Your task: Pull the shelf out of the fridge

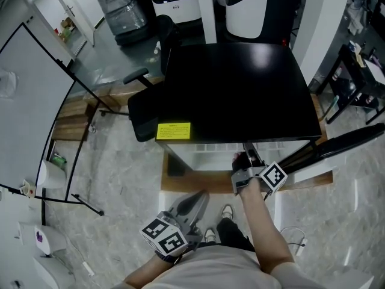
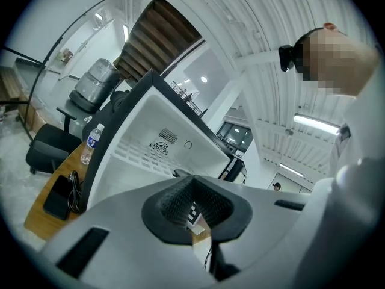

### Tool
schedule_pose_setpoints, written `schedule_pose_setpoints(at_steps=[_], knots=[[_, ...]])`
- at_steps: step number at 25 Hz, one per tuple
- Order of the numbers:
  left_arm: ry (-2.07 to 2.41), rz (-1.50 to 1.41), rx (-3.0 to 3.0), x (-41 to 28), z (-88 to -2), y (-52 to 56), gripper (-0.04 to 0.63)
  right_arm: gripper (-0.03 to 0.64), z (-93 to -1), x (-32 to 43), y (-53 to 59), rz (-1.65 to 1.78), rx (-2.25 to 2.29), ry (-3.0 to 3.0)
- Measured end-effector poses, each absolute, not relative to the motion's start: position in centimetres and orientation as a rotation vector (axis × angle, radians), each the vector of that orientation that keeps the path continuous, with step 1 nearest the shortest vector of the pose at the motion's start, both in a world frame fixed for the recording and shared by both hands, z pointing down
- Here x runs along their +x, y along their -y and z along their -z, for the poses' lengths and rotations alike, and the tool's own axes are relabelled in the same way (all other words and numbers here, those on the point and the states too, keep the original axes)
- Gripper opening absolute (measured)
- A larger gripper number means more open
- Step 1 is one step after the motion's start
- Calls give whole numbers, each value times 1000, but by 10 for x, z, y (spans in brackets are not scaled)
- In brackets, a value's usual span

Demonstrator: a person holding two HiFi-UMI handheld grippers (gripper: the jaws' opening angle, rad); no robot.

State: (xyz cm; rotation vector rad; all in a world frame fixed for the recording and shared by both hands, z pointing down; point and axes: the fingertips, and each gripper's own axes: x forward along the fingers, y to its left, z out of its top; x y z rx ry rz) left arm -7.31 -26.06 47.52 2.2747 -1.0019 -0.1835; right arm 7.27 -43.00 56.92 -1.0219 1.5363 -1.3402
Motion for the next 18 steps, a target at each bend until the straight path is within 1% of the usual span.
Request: schedule_pose_setpoints(at_steps=[18], knots=[[940,207,2310,-72,-470,227,6,43,-570,70,378,1369,-1024,-1545]])
